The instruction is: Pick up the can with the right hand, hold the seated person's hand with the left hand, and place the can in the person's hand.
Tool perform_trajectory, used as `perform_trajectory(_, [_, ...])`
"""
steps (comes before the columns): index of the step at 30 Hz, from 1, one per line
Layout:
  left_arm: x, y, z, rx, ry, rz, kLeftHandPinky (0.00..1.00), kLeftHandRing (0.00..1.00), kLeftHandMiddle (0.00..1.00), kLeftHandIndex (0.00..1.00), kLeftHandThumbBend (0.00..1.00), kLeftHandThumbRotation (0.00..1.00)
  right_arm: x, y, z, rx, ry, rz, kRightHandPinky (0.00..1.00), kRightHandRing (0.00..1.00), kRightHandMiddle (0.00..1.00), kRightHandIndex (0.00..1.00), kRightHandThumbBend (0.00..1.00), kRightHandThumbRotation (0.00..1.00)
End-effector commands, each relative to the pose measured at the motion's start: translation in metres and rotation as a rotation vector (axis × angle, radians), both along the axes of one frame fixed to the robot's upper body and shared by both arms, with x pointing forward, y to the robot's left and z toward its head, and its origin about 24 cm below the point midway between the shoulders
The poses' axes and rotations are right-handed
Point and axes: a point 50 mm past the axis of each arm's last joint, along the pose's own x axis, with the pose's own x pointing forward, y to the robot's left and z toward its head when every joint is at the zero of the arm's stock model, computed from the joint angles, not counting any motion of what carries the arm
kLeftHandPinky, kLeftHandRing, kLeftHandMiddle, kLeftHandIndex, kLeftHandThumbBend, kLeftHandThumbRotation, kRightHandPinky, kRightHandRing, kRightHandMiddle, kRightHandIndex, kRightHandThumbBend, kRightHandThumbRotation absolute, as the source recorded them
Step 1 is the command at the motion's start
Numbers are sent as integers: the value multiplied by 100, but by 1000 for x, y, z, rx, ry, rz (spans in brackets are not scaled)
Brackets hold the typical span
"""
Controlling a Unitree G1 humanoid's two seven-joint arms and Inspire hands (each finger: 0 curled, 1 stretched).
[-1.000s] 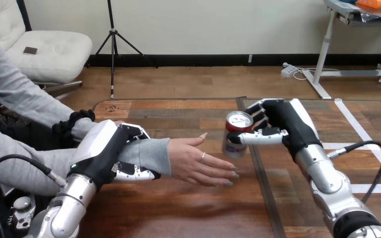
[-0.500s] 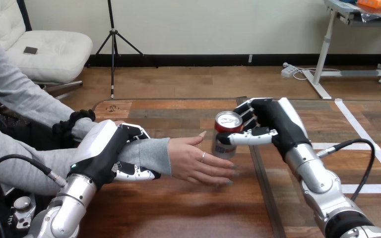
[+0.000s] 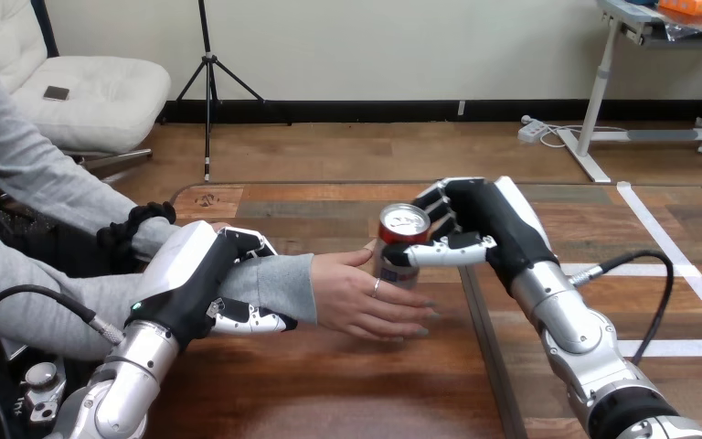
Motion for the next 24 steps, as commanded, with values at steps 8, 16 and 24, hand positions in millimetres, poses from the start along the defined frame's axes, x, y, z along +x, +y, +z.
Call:
perform_trajectory(8, [25,-14,48,-66,-207,-37,27,32,39,45,64,0,18,23,51,53,-214,89,31,35,41,44,76,0])
perform_trajectory(16, [25,-12,50,-69,-218,-29,28,32,39,45,64,0,16,26,51,56,-216,107,31,34,41,44,76,0])
perform_trajectory(24, [24,-11,52,-64,-241,-9,27,32,39,45,65,0,15,27,50,57,-216,120,29,33,41,44,76,0])
